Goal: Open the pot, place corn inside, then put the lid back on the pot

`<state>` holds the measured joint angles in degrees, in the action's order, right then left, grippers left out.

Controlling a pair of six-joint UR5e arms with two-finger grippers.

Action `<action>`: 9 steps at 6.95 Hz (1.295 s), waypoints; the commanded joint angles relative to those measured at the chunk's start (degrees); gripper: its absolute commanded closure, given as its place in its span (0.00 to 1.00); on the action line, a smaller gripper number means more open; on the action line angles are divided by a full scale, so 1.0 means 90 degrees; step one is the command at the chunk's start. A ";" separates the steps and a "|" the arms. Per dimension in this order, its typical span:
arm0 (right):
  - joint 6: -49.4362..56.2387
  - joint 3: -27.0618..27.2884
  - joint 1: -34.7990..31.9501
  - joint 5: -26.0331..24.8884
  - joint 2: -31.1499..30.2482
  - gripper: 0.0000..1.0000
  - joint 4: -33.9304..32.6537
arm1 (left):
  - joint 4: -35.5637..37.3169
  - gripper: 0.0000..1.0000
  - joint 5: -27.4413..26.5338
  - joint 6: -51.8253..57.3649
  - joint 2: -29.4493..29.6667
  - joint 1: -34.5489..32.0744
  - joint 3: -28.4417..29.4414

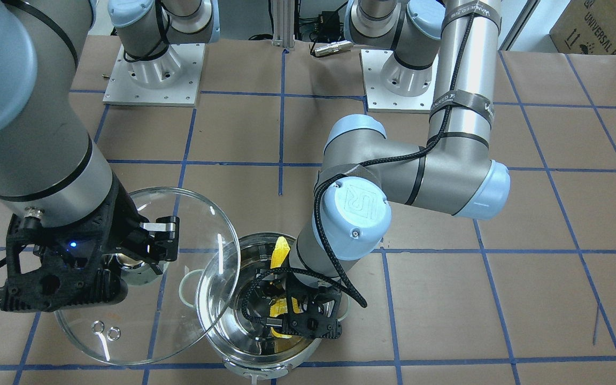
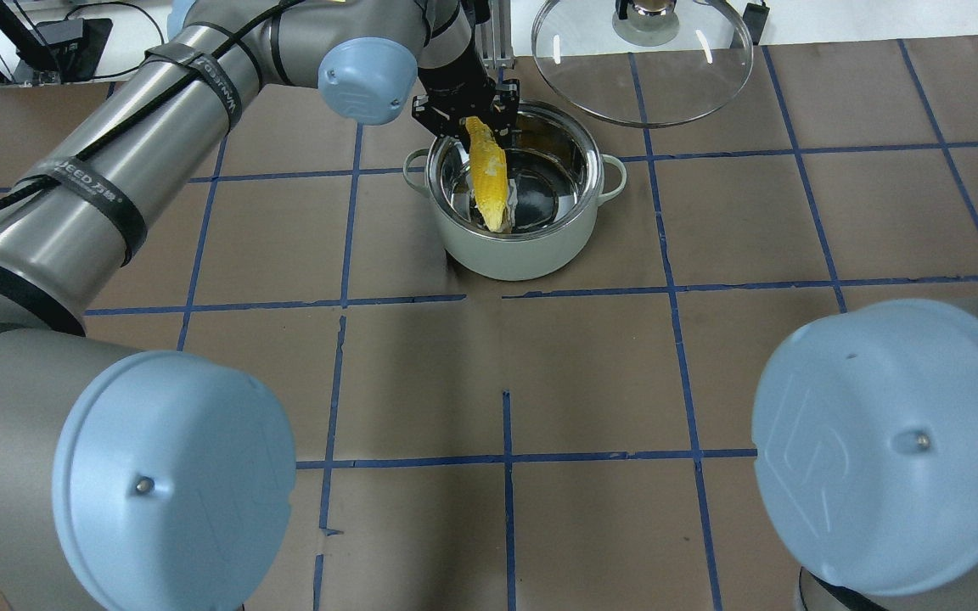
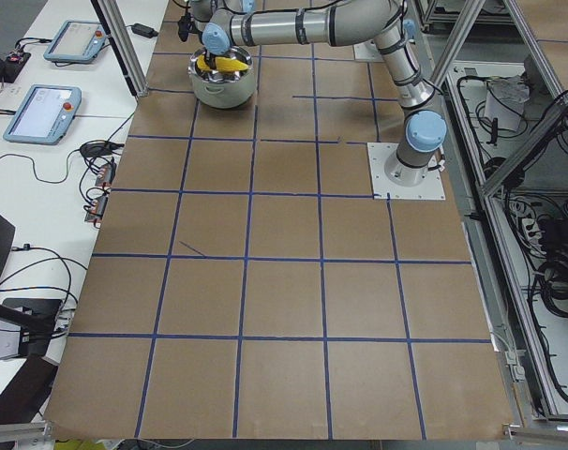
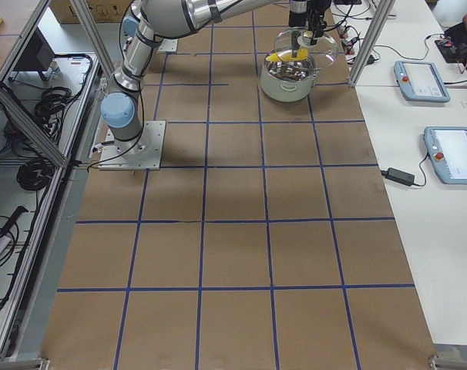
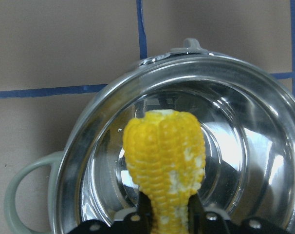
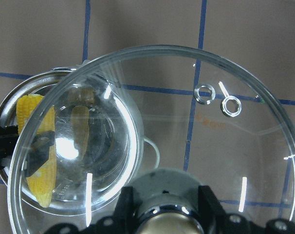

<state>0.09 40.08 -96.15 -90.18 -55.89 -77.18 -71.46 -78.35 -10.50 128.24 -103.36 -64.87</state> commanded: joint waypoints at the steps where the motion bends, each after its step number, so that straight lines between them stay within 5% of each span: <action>1: 0.0000 0.0000 0.0000 0.0000 0.0018 0.91 0.0011 | -0.0009 0.00 -0.0005 0.0004 -0.0029 0.0020 0.0020; 4: -0.0135 0.0039 -0.0077 0.0020 0.0115 0.91 -0.0086 | -0.0581 0.00 -0.0083 0.0296 -0.0632 0.0642 -0.0174; 8: -0.1317 0.0166 -0.1219 -0.0127 0.0984 0.91 -0.1102 | -0.1569 0.00 -0.0979 0.1323 -0.2895 0.1747 -0.1958; 9: -0.1492 0.0350 -0.1250 -0.0108 0.1034 0.91 -0.1102 | -0.2122 0.00 -0.1252 0.1323 -0.3220 0.1797 -0.1865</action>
<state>-11.12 41.76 -106.22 -91.21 -47.64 -86.69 -85.99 -86.67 1.18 104.07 -88.47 -80.35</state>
